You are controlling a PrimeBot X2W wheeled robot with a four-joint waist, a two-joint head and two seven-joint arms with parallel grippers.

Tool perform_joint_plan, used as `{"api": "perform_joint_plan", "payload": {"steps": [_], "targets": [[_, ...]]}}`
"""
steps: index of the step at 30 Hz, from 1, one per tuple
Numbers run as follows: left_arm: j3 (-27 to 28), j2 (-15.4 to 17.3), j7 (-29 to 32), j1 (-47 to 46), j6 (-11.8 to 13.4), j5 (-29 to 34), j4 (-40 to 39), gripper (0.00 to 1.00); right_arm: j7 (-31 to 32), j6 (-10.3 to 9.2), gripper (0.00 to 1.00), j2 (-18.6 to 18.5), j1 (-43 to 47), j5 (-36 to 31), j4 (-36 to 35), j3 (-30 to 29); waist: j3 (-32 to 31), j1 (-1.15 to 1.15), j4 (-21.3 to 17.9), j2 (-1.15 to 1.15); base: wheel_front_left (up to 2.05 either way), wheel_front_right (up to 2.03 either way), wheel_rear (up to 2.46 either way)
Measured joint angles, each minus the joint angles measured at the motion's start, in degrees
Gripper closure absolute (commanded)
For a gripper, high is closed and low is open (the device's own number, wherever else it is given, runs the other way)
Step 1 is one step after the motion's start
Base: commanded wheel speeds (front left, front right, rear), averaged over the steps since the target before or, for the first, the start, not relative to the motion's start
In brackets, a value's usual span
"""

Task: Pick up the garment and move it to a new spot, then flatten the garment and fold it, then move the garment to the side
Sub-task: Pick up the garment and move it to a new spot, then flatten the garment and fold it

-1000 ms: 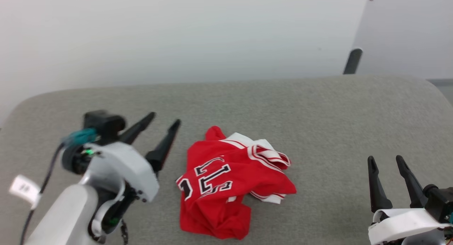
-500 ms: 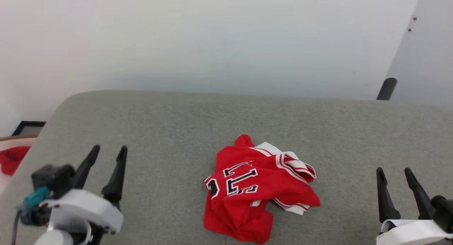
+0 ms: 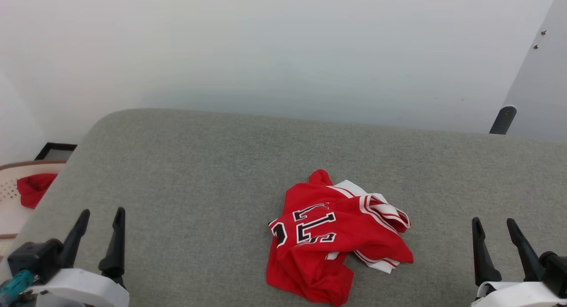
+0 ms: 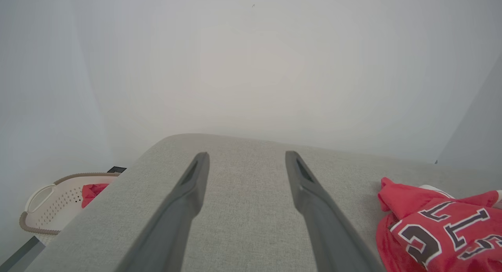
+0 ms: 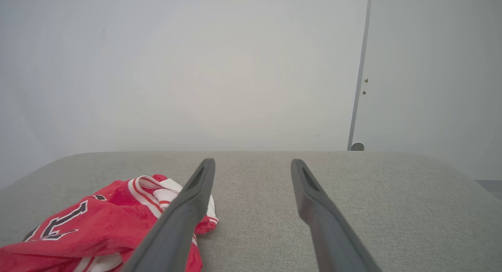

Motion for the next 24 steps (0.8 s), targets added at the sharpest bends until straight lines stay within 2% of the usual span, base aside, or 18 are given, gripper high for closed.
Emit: {"api": "perform_joint_plan", "payload": {"steps": [10,13,24], "targets": [[-0.98,0.00,0.42,-0.02,0.58,0.19,-1.34,0.00,4.92,0.00,0.00,-1.70,-0.92,2.30,-0.56,2.25,1.01,0.00,2.42,0.00,0.00,0.00,0.00],[-1.66,-0.78,0.25,0.03,0.89,0.46,-1.56,0.00,8.71,0.00,0.00,-2.21,-1.64,2.72,-1.51,2.25,1.50,0.00,4.04,0.00,0.00,0.00,0.00],[-4.68,-4.59,-1.43,-0.47,0.41,1.40,-0.98,0.00,28.80,0.00,0.00,-5.64,-6.22,3.92,0.16,0.02,4.91,0.00,11.41,0.00,0.00,0.00,0.00]]}}
